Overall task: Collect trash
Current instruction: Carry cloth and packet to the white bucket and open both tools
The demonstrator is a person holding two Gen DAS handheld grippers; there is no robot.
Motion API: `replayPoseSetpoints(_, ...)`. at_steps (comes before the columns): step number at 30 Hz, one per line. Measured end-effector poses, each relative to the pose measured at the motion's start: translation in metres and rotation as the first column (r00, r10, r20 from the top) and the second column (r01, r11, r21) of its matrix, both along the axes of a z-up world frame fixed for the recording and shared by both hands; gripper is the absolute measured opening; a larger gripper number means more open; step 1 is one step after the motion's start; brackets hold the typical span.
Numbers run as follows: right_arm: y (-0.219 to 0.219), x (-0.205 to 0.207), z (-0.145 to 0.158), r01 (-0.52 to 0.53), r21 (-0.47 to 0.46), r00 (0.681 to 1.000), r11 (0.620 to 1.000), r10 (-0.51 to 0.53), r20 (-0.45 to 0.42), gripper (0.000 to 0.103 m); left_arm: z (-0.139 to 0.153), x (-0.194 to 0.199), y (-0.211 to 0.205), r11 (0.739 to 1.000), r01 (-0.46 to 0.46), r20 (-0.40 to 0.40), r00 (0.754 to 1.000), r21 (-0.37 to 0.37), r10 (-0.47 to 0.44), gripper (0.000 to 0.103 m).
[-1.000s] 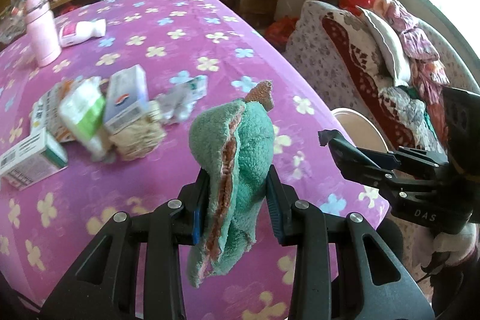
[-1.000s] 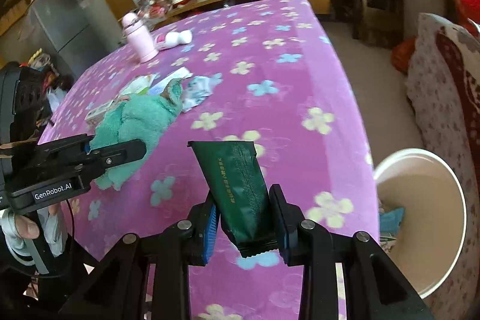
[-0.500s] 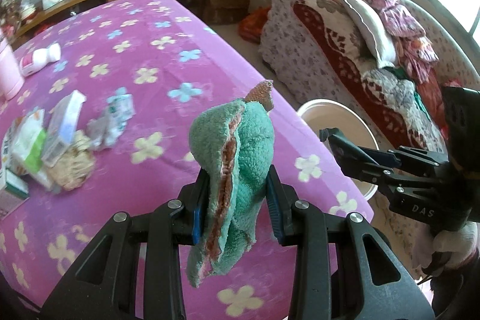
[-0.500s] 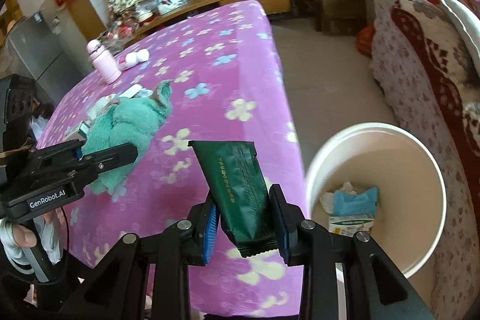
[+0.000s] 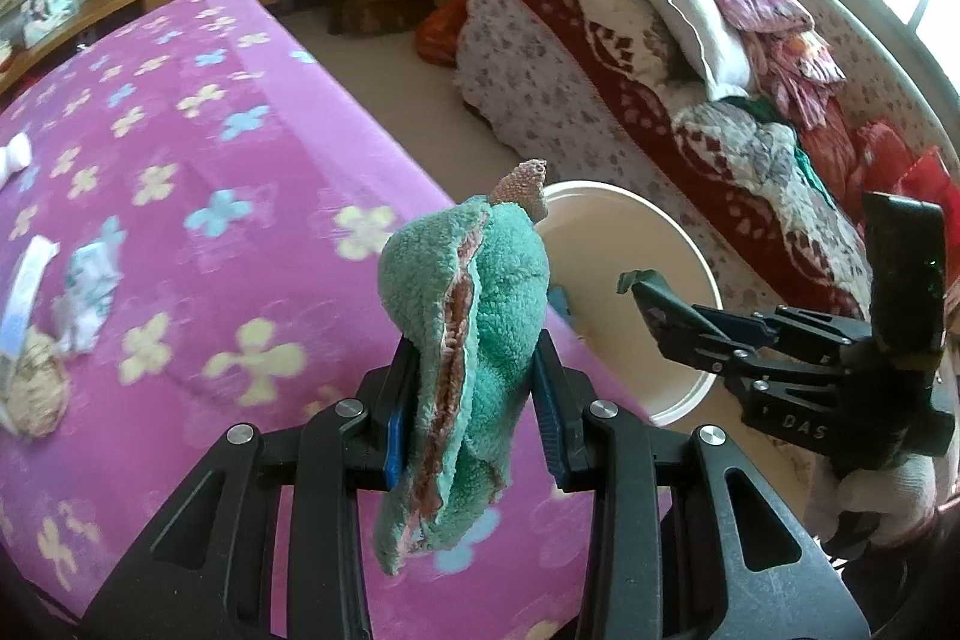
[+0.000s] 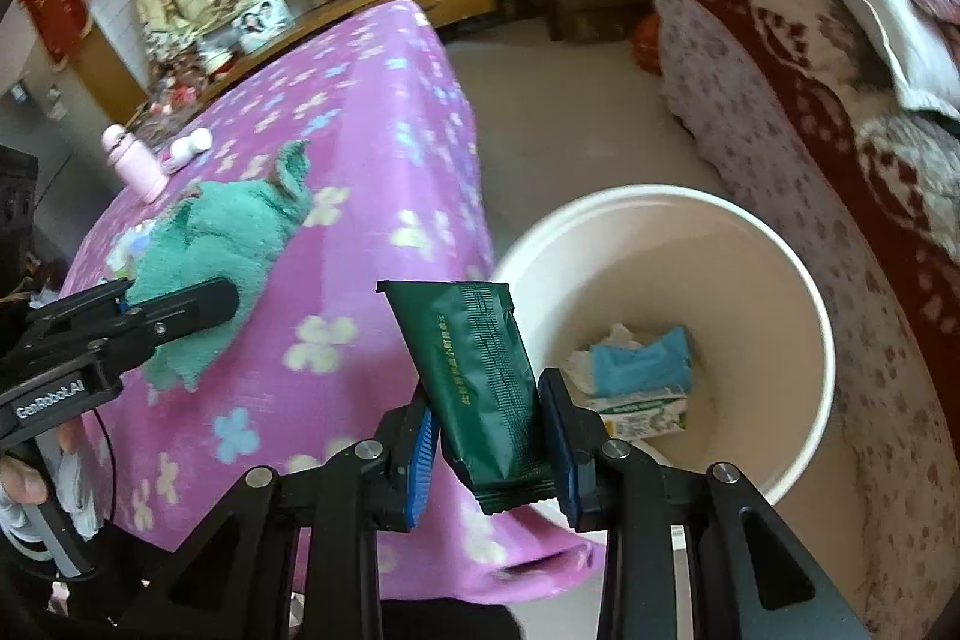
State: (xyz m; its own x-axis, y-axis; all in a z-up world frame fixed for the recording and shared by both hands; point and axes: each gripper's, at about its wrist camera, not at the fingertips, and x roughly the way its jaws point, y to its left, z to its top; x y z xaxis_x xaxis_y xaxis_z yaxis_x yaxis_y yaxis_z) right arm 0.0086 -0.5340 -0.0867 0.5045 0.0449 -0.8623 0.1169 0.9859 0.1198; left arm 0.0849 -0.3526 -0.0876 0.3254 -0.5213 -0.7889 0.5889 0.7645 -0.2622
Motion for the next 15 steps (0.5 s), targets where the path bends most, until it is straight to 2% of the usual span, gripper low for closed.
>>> replayPoseSetpoints(10, -0.045, -0.011, -0.011, 0.108, -0.018, 0.994, 0.994, -0.109, -0.020, 0.031, -0.004, 0.002, -0.045, 0.998, 0.065, -0.038, 0.997, -0.018, -0.065, 0.032)
replayPoseSetpoints(15, -0.059, -0.013, -0.014, 0.153, -0.029, 0.988, 0.988, -0.154, -0.020, 0.031, -0.006, 0.004, -0.059, 0.995, 0.086, -0.071, 0.993, -0.058, -0.090, 0.033)
